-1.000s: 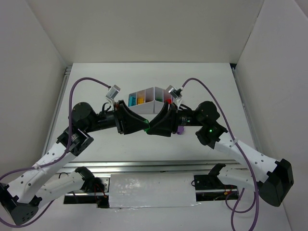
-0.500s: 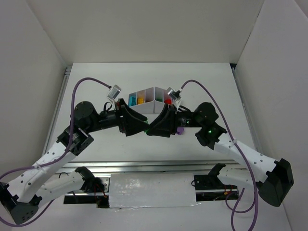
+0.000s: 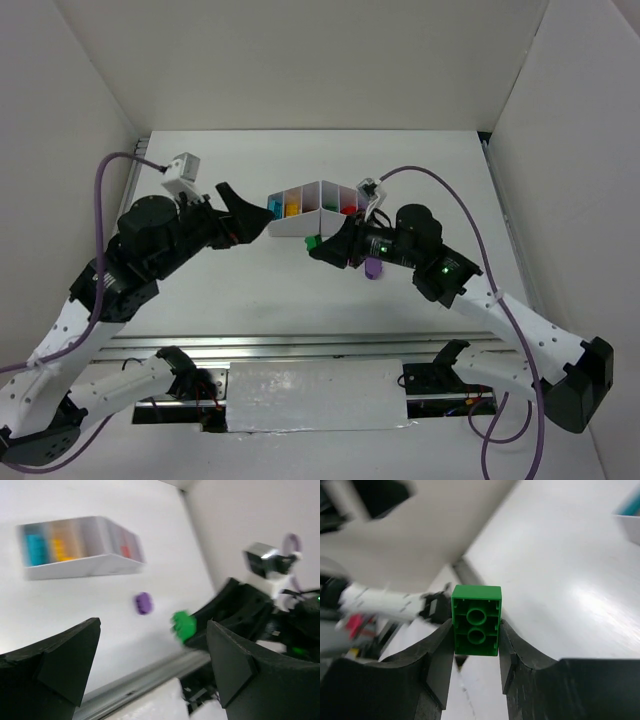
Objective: Sort the legos into containers by color
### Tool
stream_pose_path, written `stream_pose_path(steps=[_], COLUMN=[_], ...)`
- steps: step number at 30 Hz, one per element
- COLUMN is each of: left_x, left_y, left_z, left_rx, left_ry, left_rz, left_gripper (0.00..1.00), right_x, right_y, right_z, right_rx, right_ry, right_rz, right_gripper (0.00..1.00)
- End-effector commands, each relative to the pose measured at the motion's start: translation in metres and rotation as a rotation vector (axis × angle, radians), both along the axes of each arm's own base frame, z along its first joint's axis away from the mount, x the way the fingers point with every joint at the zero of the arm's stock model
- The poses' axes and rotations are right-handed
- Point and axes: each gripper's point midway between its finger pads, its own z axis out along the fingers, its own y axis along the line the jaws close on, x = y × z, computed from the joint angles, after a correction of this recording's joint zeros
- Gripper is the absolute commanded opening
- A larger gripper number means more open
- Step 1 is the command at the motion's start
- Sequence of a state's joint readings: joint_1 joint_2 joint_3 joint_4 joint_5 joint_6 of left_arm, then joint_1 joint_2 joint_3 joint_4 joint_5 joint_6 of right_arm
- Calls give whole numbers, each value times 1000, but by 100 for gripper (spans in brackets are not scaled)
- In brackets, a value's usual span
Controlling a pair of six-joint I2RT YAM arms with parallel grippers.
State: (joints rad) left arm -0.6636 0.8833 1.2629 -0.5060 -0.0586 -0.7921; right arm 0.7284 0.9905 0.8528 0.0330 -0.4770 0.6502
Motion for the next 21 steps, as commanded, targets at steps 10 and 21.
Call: stream_pose_path(steps=[10,21], left_x=[126,215], left_y=[101,114], left_z=[-30,-130], left_rx=[355,529], left_ry=[120,452], left_rz=[508,485], left_gripper=[100,99], right_x=[159,164], right_y=[-73,-92], right_z=[-12,-49], right_rx=[-362,-342], right_ry=[68,200], right_rz=[-533,-477], right_gripper=[0,0])
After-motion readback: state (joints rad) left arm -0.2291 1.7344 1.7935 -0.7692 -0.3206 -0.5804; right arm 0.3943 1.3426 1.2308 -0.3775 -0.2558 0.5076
